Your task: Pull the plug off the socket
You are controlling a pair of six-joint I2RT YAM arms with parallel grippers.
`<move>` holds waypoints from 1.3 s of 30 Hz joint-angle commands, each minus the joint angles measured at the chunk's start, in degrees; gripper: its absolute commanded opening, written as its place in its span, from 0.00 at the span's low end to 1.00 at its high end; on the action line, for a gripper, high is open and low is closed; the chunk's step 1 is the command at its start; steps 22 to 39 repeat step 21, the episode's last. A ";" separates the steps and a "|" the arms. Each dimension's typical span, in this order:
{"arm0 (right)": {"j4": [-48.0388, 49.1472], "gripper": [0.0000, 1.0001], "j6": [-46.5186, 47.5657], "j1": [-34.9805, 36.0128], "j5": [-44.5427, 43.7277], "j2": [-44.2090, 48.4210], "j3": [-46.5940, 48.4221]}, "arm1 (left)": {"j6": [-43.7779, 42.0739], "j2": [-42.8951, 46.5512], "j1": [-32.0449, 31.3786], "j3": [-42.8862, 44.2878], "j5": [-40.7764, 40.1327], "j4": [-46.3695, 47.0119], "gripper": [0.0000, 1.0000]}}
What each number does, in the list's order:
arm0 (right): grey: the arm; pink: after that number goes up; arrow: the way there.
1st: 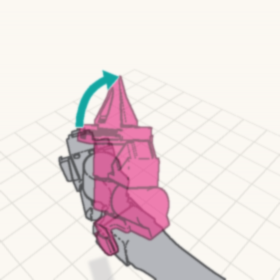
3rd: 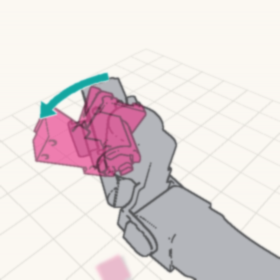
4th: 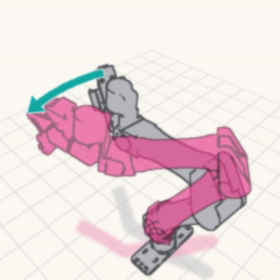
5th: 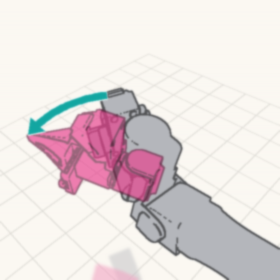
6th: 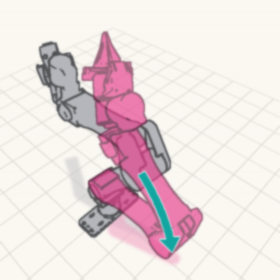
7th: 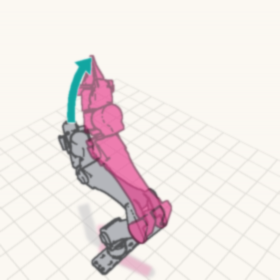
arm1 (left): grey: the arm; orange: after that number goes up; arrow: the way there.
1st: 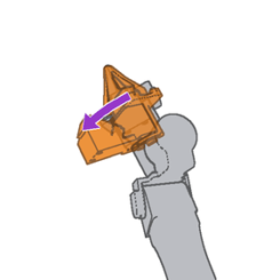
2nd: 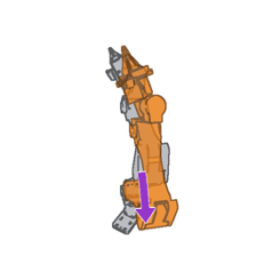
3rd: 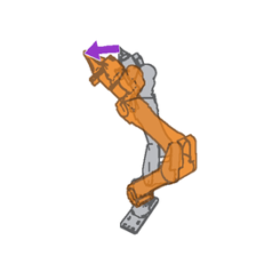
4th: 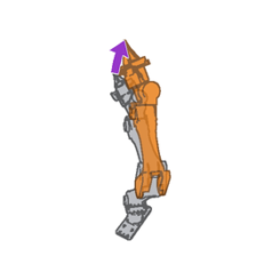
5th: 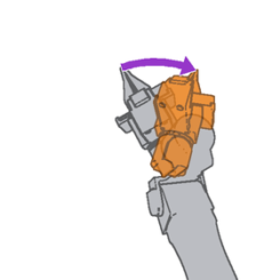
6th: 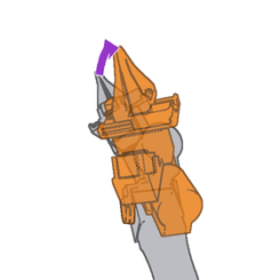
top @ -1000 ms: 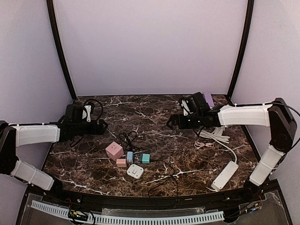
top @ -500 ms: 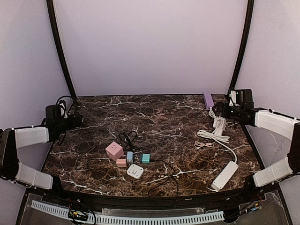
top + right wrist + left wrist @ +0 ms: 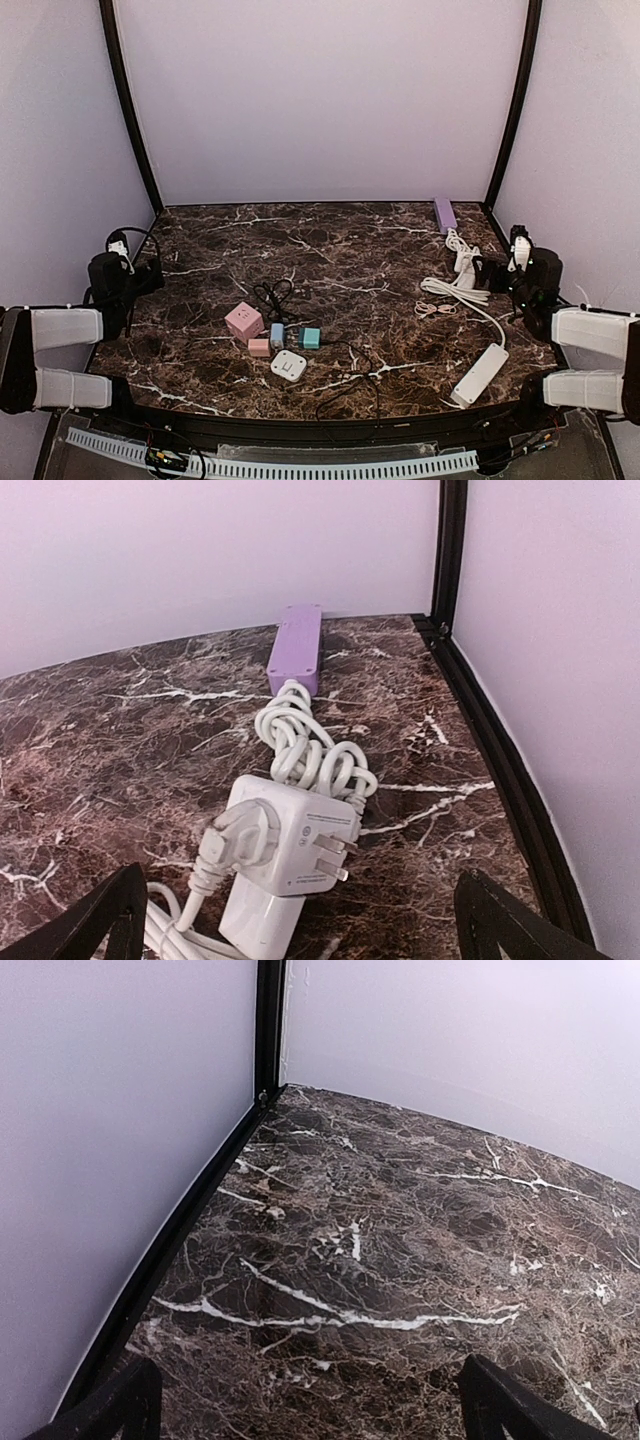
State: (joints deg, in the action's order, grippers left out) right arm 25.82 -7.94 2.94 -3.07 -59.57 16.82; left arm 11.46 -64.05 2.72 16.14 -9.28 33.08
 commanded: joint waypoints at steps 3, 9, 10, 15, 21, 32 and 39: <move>16.69 0.99 2.94 -0.28 -4.14 3.52 -8.48 | -3.42 0.67 -0.14 -3.80 -1.81 7.56 0.99; 16.89 0.99 2.76 -0.28 -3.55 2.34 -7.87 | -3.58 0.39 -0.14 -4.54 -1.76 8.71 0.99; 16.67 0.99 2.67 -0.28 -2.81 1.85 -7.59 | -3.50 0.45 -0.16 -4.54 -1.99 8.61 0.99; 16.36 0.99 2.67 -0.25 -2.82 1.43 -7.28 | -3.51 0.87 -0.22 -4.91 -1.91 8.98 0.99; 16.17 0.99 2.31 -0.23 -3.48 2.43 -7.74 | -3.36 1.51 -0.14 -5.50 -2.23 9.56 0.99; 16.17 0.99 2.31 -0.23 -3.48 2.43 -7.74 | -3.36 1.51 -0.14 -5.50 -2.23 9.56 0.99; 16.17 0.99 2.31 -0.23 -3.48 2.43 -7.74 | -3.36 1.51 -0.14 -5.50 -2.23 9.56 0.99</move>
